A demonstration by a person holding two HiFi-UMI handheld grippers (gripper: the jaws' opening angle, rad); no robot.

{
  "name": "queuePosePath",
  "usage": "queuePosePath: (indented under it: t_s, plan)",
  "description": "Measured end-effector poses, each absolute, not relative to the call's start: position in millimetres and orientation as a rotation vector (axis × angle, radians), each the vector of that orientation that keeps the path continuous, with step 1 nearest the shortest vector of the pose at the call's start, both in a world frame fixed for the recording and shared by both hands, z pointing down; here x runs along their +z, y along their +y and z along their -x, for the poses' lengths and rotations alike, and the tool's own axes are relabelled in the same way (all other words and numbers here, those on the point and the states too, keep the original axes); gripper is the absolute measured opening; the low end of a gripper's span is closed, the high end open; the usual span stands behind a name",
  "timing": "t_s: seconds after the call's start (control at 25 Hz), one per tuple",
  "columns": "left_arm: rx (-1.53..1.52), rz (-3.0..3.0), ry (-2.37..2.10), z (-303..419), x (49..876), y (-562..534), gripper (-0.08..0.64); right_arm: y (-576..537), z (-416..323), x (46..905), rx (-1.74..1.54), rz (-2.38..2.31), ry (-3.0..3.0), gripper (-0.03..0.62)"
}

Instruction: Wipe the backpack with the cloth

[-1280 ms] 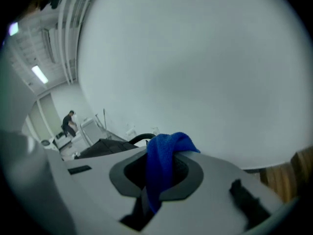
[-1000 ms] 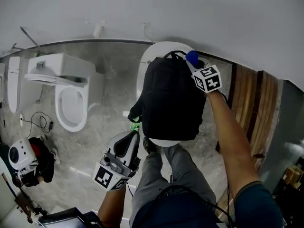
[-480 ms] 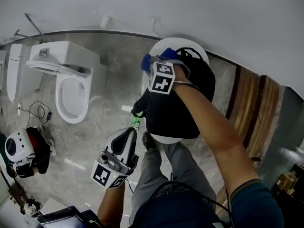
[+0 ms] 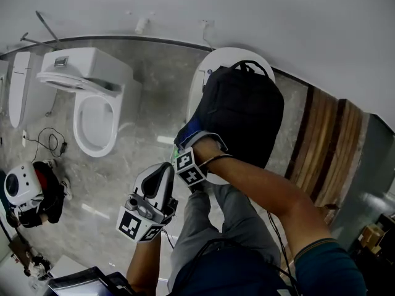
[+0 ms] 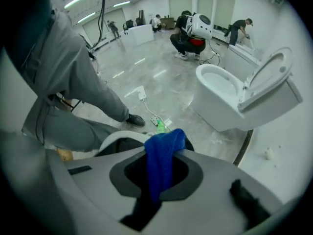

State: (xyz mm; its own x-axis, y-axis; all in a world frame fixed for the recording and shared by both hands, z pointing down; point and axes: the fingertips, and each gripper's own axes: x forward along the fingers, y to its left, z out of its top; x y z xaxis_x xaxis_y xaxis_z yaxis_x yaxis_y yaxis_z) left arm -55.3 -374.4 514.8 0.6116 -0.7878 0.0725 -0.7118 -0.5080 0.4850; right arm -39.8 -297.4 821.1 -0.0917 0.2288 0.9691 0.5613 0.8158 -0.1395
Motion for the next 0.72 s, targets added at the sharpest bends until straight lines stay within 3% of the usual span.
queuePosePath:
  t_s: [0.24,0.44,0.72]
  plan:
    - [-0.187,-2.363,-1.185,54.3,518.9,-376.8,0.003,-250.6,50.1,800.4,-0.336,0.588,-1.820,0.029]
    - [-0.124,-2.472,-1.120,30.6,525.6,-385.1,0.003,-251.7,35.2,760.6,0.080,0.392,-2.046,0.029]
    - [-0.182,-2.446,-1.052,11.4,507.4,-401.4,0.003,-252.0,-53.2,747.7,0.402,-0.029,-2.119,0.029]
